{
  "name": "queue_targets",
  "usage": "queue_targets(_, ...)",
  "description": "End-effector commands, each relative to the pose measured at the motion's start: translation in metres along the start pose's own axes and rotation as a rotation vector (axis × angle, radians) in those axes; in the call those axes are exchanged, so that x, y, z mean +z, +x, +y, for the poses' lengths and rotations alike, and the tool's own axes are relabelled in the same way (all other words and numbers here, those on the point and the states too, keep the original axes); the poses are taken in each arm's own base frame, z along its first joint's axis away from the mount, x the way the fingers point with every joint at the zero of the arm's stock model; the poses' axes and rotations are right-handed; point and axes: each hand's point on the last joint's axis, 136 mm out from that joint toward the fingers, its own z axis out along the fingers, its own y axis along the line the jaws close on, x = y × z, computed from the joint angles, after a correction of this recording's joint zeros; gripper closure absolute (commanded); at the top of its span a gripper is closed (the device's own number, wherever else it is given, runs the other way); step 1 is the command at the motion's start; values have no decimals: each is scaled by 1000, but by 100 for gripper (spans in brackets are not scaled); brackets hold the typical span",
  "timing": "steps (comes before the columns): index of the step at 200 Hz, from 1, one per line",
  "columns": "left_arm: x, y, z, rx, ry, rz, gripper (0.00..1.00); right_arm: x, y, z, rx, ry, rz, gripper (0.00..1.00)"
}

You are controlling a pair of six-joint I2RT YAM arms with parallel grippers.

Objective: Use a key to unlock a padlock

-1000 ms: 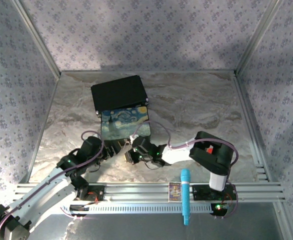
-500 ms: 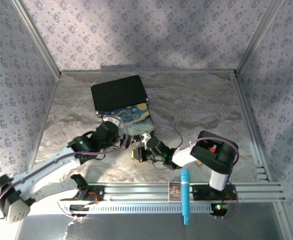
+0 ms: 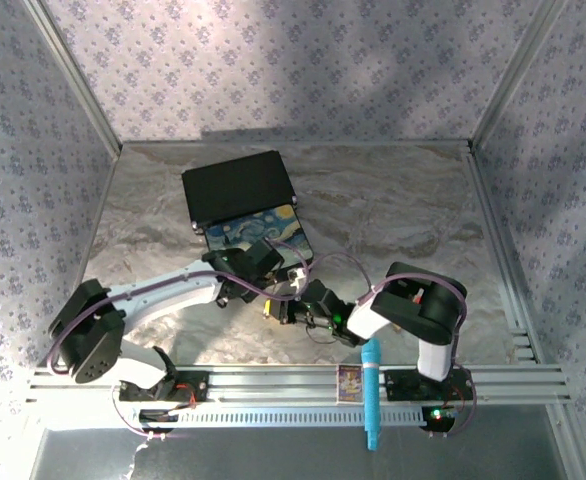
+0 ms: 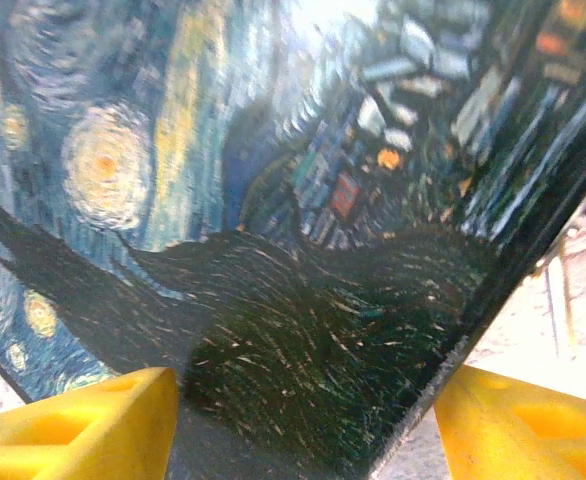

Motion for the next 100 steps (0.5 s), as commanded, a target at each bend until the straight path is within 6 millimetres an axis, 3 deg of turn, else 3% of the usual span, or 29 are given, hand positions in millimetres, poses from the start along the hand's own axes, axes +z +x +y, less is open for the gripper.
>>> queue_targets(1,4,6,0,82,-37,48,35,-1,-13,0,17,17,-82,98)
queue_targets(34,11,12,-13,98,12,49,40,-7,-31,1,77,-5,-199,99)
queue_targets(100,17,20,-22,203,-47,65,45,5,-57,14,175,-93,-285,100)
